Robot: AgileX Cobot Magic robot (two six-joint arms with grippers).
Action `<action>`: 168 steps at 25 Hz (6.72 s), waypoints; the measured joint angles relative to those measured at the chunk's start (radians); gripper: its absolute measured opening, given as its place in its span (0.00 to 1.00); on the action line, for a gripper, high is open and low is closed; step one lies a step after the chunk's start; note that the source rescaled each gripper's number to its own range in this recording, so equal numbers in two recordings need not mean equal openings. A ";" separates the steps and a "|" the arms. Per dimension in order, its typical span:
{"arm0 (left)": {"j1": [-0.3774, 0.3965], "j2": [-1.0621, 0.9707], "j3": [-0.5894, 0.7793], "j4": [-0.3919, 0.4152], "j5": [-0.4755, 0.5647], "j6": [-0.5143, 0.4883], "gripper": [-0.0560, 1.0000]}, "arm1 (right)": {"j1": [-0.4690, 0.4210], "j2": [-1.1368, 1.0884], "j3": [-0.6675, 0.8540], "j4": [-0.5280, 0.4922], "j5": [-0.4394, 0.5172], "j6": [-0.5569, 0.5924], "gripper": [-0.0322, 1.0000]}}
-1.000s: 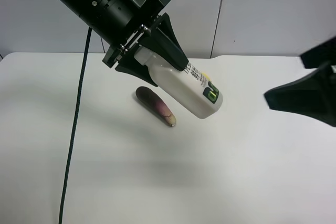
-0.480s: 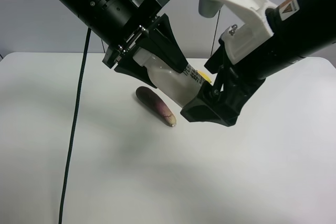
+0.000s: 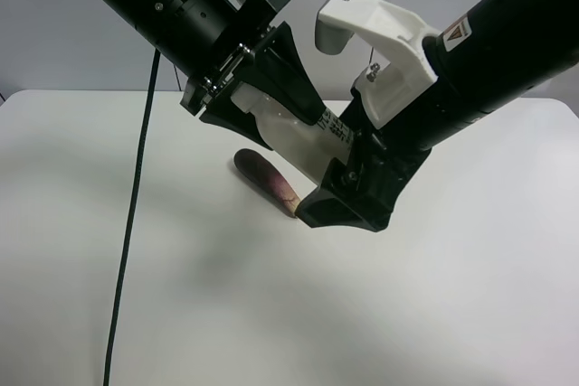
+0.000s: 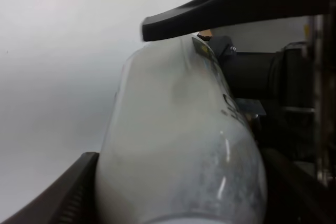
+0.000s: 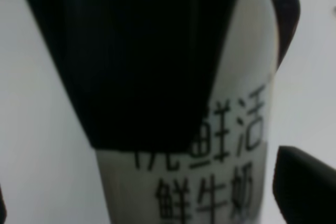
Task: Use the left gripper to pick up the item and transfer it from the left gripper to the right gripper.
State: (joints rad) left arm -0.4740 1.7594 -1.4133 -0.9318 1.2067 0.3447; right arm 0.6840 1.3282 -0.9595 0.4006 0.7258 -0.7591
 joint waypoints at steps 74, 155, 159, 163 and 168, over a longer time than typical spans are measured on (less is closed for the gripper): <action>0.443 -0.957 0.283 0.638 -0.059 -0.066 0.87 | 0.000 0.019 0.000 0.007 -0.047 -0.015 0.05; 0.443 -1.762 0.905 0.852 -0.150 -0.247 0.86 | -0.351 -0.019 -0.064 -0.326 0.279 0.530 1.00; 0.443 -1.762 0.905 0.852 -0.150 -0.247 0.86 | -0.351 -0.185 -0.020 -0.326 0.345 0.544 1.00; 0.443 -1.762 0.905 0.852 -0.150 -0.247 0.86 | -0.351 -0.353 0.134 -0.326 0.351 0.549 1.00; 0.443 -1.762 0.905 0.852 -0.150 -0.247 0.86 | -0.351 -0.586 0.320 -0.326 0.349 0.557 1.00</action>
State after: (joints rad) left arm -0.0313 -0.0026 -0.5087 -0.0795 1.0570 0.0975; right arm 0.3326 0.7423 -0.6399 0.0750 1.0746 -0.2024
